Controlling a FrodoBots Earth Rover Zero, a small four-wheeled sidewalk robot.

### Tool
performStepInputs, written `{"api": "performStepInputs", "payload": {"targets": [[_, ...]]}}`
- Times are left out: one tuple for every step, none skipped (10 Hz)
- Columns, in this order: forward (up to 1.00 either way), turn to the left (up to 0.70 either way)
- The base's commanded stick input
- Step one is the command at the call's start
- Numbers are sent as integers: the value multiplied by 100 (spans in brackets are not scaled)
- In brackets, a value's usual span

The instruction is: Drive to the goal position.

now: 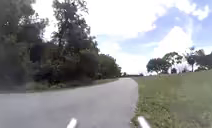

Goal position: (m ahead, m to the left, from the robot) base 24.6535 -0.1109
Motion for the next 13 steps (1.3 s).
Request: {"api": "performStepInputs", "payload": {"targets": [[70,0],[70,0],[70,0],[70,0],[70,0],[70,0],[70,0],[70,0],[70,0],[70,0],[70,0],[70,0],[70,0]]}}
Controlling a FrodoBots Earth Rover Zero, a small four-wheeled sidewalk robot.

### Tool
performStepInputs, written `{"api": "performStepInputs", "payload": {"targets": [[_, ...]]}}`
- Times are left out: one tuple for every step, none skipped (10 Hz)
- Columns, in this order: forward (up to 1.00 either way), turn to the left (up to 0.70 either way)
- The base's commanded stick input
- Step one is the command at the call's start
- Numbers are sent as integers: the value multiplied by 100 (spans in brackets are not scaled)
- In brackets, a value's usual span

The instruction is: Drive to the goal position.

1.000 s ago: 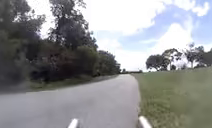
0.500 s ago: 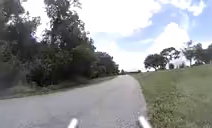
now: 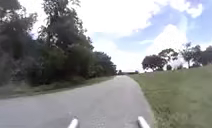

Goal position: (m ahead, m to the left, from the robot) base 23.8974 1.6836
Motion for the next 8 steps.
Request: {"api": "performStepInputs", "payload": {"targets": [[70,0],[70,0],[70,0],[70,0],[70,0],[70,0],[70,0],[70,0]]}}
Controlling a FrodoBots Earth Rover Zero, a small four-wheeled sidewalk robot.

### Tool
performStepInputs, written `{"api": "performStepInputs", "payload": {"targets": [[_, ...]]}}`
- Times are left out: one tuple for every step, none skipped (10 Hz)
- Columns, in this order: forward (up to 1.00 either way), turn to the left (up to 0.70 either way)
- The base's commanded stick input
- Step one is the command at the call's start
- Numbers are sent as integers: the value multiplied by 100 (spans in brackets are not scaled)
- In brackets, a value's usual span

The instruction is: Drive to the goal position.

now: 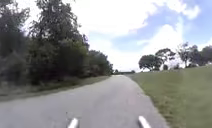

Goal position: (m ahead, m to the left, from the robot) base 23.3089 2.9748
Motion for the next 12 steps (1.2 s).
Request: {"api": "performStepInputs", "payload": {"targets": [[70,0],[70,0],[70,0],[70,0],[70,0],[70,0],[70,-18],[70,-22],[70,0],[70,0],[70,0],[70,0]]}}
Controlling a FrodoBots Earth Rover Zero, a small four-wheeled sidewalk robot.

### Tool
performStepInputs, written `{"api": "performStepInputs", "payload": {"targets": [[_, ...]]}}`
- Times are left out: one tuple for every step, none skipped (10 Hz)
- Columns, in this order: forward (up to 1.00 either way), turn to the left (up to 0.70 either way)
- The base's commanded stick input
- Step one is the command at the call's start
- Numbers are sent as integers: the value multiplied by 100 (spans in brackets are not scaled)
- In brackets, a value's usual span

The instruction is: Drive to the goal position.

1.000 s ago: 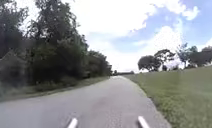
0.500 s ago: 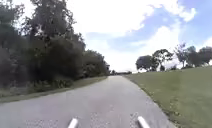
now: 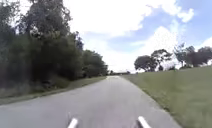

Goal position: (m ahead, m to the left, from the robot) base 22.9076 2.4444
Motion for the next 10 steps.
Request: {"api": "performStepInputs", "payload": {"targets": [[70,0],[70,0],[70,0],[70,0],[70,0],[70,0],[70,0],[70,0],[70,0],[70,0]]}}
